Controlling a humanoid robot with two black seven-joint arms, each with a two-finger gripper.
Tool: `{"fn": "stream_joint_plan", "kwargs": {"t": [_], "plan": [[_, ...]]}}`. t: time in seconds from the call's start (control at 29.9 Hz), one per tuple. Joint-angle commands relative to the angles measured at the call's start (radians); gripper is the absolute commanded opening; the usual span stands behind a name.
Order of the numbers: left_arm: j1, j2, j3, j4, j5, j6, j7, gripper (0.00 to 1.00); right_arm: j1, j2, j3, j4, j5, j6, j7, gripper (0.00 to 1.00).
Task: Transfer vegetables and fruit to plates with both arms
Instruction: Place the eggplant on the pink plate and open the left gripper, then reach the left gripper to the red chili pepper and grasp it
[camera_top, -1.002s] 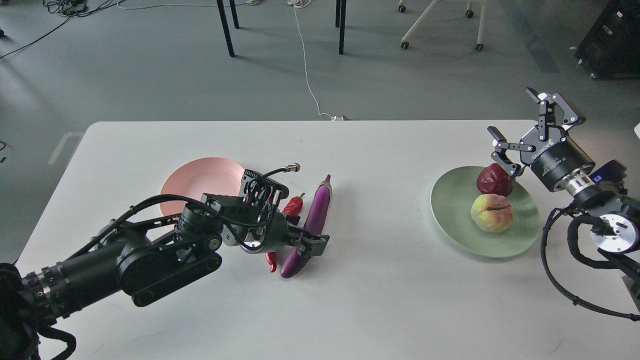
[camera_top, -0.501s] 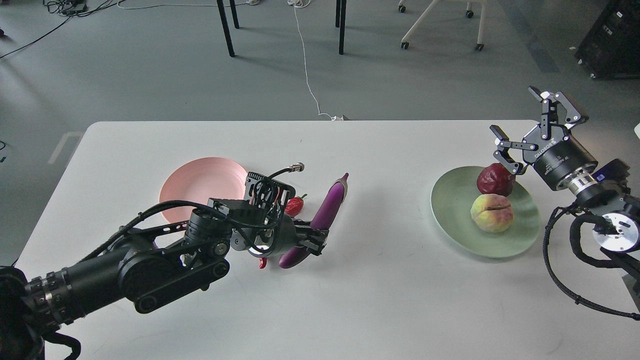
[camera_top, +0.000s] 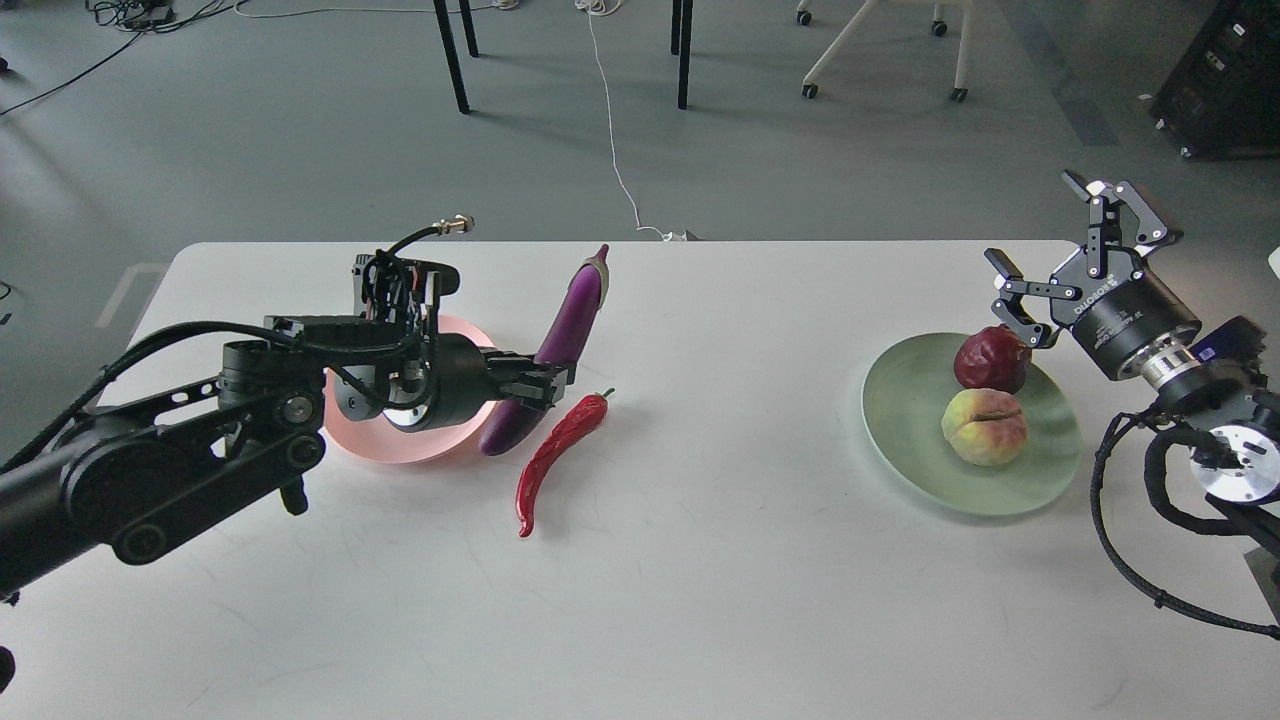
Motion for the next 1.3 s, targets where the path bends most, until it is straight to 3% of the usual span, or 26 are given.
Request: {"fn": "stream_joint_plan", "kwargs": {"t": [0.0,0.2,0.3,0.47,0.6,0.77,1.07,1.27], "plan": [[0.023,0.119,0.012,0.063,0.005,0.000,-0.084,0.29,-0.001,0.001,0.002,0.000,-0.001,0.000,0.000,0.96],[0.082,0.164,0.012,0.192,0.007,0.000,-0.158,0.37,-0.003,0.001,0.000,0.000,-0.001,0.000,0.000,0.96],[0.083,0.164,0.012,0.221,0.011,0.000,-0.169,0.60,-0.003,0.001,0.000,0.000,-0.001,0.000,0.000,0.97],[0.083,0.169,0.017,0.221,0.011,0.000,-0.169,0.71,-0.004,0.000,-0.003,0.002,-0.003,0.000,0.000,0.97],[0.065,0.170,0.015,0.220,0.010,0.000,-0.189,0.97,-0.008,0.001,-0.003,0.003,-0.003,0.000,0.000,0.97],[0.027,0.172,0.008,0.182,0.008,0.000,-0.206,0.98,-0.008,0.000,-0.003,0.003,-0.003,0.000,0.000,0.97],[-0.016,0.084,0.018,-0.038,0.016,0.000,-0.200,0.98,-0.011,0.000,-0.004,0.003,-0.005,0.000,0.000,0.97],[-0.015,-0.014,0.101,-0.026,0.223,0.000,-0.199,0.98,-0.020,0.000,-0.003,0.005,-0.005,0.000,0.000,0.97]]}}
